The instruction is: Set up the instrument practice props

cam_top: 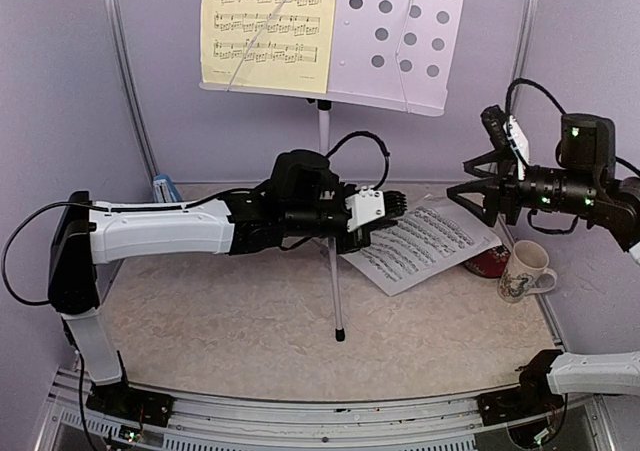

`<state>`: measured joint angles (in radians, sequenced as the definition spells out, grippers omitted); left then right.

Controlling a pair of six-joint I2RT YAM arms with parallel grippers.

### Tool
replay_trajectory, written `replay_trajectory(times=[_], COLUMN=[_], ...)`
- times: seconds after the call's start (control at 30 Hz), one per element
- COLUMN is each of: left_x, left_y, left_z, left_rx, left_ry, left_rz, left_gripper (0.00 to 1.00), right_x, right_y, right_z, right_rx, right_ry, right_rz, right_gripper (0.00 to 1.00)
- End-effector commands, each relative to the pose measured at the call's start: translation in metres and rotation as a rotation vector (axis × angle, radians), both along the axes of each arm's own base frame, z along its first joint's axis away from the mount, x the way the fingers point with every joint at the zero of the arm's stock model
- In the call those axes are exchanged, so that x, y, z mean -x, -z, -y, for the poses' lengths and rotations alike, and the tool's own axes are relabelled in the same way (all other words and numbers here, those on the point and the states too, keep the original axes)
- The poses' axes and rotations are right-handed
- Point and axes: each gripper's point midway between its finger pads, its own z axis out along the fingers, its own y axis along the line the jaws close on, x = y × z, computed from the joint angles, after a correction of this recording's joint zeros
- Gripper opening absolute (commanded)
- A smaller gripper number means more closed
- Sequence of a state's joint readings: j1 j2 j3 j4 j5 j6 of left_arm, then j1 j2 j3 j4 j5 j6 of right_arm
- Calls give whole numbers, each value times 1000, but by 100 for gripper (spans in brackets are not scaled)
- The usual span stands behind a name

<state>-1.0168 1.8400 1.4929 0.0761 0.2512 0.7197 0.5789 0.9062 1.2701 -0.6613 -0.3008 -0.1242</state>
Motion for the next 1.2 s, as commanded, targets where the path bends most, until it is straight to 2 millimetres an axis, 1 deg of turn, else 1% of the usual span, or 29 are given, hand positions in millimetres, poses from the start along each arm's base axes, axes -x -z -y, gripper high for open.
replay_trajectory(times=[0.0, 0.1, 0.2, 0.23, 0.33, 0.47, 0.6, 0.67, 0.8, 1.0, 1.07, 1.17], left_x=[22, 28, 37, 41, 48, 44, 34, 28, 16, 3, 1, 2], left_y=[-86, -114, -145, -161, -191, -230, -270, -287, -308, -331, -337, -345], left_z=[-25, -43, -68, -78, -97, -122, -155, -172, -203, -248, -257, -267], left_rx=[259, 338, 454, 515, 594, 711, 850, 914, 1003, 1149, 1183, 1224], left_ry=[78, 101, 125, 133, 112, 7, -125, -200, -346, -532, -565, -585], left_rz=[-4, -24, -81, -78, -87, -81, -82, -82, -69, -74, -91, -102], left_gripper=[0, 0, 0, 0, 0, 0, 0, 0, 0, 0, 0, 0], right_x=[5, 3, 2, 0, -15, -28, -37, -40, -47, -60, -66, -69], right_y=[-54, -72, -94, -100, -109, -122, -139, -146, -156, -162, -162, -166], right_z=[8, 15, 24, 27, 32, 29, 29, 28, 24, 8, 3, -1], right_rx=[-209, -267, -325, -338, -348, -374, -432, -456, -496, -534, -537, -552], right_ry=[41, 85, 128, 148, 219, 245, 269, 277, 276, 236, 231, 220], right_rz=[161, 233, 305, 325, 347, 368, 396, 406, 412, 411, 400, 400], right_gripper=[84, 85, 86, 86, 86, 84, 82, 81, 80, 77, 77, 77])
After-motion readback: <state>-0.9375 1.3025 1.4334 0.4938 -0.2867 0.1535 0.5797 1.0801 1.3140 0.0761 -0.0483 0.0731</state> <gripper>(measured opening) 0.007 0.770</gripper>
